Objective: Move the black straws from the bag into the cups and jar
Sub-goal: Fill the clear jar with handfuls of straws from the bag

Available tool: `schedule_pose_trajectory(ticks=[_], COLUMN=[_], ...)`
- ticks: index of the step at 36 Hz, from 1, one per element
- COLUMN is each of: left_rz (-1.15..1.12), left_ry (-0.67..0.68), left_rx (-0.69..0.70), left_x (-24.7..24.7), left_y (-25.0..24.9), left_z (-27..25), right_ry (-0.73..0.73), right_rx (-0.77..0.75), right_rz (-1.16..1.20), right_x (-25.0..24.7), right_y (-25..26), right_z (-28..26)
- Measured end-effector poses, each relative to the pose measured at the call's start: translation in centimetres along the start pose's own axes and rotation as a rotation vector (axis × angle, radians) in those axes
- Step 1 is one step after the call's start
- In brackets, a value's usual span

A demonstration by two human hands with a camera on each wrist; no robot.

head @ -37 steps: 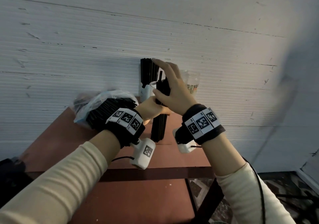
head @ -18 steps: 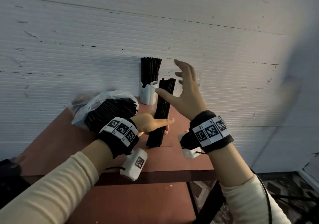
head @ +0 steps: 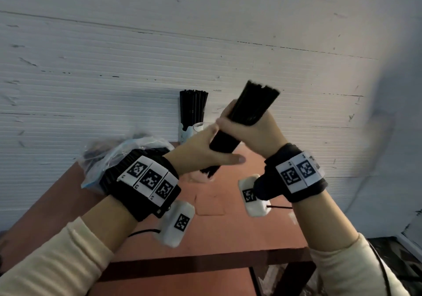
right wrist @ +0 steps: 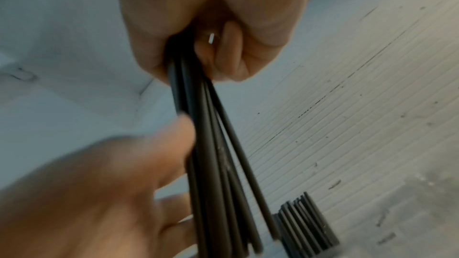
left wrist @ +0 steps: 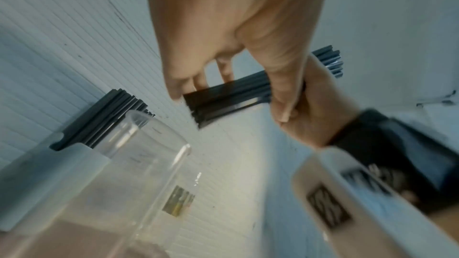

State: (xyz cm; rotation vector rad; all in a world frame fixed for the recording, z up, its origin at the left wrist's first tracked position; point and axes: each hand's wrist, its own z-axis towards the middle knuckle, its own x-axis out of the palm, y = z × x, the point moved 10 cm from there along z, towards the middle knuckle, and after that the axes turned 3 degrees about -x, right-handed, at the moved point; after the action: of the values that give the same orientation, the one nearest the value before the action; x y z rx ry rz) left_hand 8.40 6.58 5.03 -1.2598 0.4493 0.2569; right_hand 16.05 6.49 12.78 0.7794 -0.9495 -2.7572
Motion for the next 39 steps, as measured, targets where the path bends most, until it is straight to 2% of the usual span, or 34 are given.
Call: schedule_pose_trajectory(ticks=[2, 4, 5, 7, 10, 13, 16, 20, 25, 30, 34, 36, 39], left_rz=[-0.038, 0.020, 0.046, 0.079, 0.098, 0.054, 0.070, 0.082, 0.029, -0.002, 0.003, 0.040, 0.089], left_ry=[-0.206, -0.377, -0.436, -0.504, -0.456, -0.388, -0.348, -0.310, -0.282, -0.261, -0.260, -0.245, -0.237], left_rx=[0.052, 0.117, 0.116, 0.030, -0.154, -0.290, -0.329, -0.302, -0.310, -0.273, -0.261, -0.289, -0.338], left_x=[-2.4, -4.2, -4.8, -5.6, -5.6, -5.4, -5.1, -4.7, -4.3, -4.0, -4.1, -3.8, -4.0], left_y=[-0.6, -1.0, -0.7, 0.9, 3.6, 6.5, 7.8, 8.0, 9.1, 8.9, 10.1, 7.9, 7.7], left_z=[0.4, 0.5, 0.8, 1.6, 2.9, 4.0, 4.5, 4.8, 5.3, 5.4, 6.0, 4.3, 3.1], right_ry=[-0.160, -0.301, -0.348, -0.397, -0.388, -0.308, -0.126, 0.161, 0.355, 0.364, 0.340, 0.288, 0.147], right_rx=[0.000, 0.005, 0.014, 0.052, 0.119, 0.201, 0.347, 0.543, 0.672, 0.675, 0.597, 0.553, 0.441], right_rz=[0.034, 0.045, 0.036, -0.003, -0.070, -0.158, -0.251, -0.376, -0.493, -0.436, -0.575, -0.642, -0.705], right_x=[-2.5, -4.6, -5.3, -6.0, -5.7, -4.0, -1.5, 1.9, 3.5, 3.4, 2.2, 1.5, 0.7], right_y=[0.0, -0.1, -0.3, -1.1, -3.2, -5.7, -8.9, -12.4, -13.4, -13.1, -11.0, -9.9, -7.5], right_z=[1.3, 2.6, 3.2, 4.5, 6.3, 7.8, 8.5, 7.7, 6.0, 5.6, 5.6, 5.5, 5.2])
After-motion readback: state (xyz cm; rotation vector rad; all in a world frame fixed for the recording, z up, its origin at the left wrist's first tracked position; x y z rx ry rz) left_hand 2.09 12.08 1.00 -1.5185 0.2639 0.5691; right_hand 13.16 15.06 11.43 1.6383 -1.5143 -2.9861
